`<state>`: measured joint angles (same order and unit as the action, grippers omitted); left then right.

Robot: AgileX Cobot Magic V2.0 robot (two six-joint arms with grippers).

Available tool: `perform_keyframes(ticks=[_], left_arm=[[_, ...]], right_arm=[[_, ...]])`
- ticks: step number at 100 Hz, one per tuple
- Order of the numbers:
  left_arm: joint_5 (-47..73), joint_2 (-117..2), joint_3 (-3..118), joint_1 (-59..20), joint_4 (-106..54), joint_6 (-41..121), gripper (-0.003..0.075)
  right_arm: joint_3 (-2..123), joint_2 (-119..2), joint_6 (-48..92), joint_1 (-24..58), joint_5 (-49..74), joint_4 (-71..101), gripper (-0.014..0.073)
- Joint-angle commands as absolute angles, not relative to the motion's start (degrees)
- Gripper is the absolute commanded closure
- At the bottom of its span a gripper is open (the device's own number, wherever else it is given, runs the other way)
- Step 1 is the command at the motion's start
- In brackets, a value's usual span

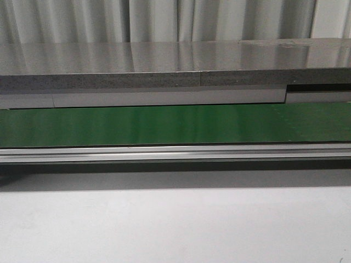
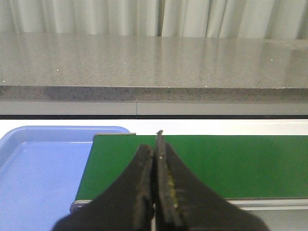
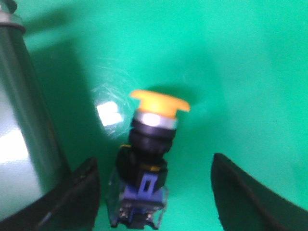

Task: Move button from left to right
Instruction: 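Lift the button off the belt and lower it into the green tray, then open the right gripper and raise it away from the green tray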

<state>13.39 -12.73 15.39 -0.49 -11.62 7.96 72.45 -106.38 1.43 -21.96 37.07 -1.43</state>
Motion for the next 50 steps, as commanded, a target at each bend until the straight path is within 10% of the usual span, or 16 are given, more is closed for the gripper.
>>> perform_keyframes(ticks=[1,50], left_arm=[[8.9,-13.2,16.9,-0.9,-12.3,7.9,0.0741],[8.9,-13.2,16.9,-0.9,-12.3,7.9,0.0741]], right_arm=[[74.3,-103.6,1.7,-22.3,35.3,-1.4,0.0069],[74.9,-94.2,1.7,-20.9,32.9,5.1,0.0071]])
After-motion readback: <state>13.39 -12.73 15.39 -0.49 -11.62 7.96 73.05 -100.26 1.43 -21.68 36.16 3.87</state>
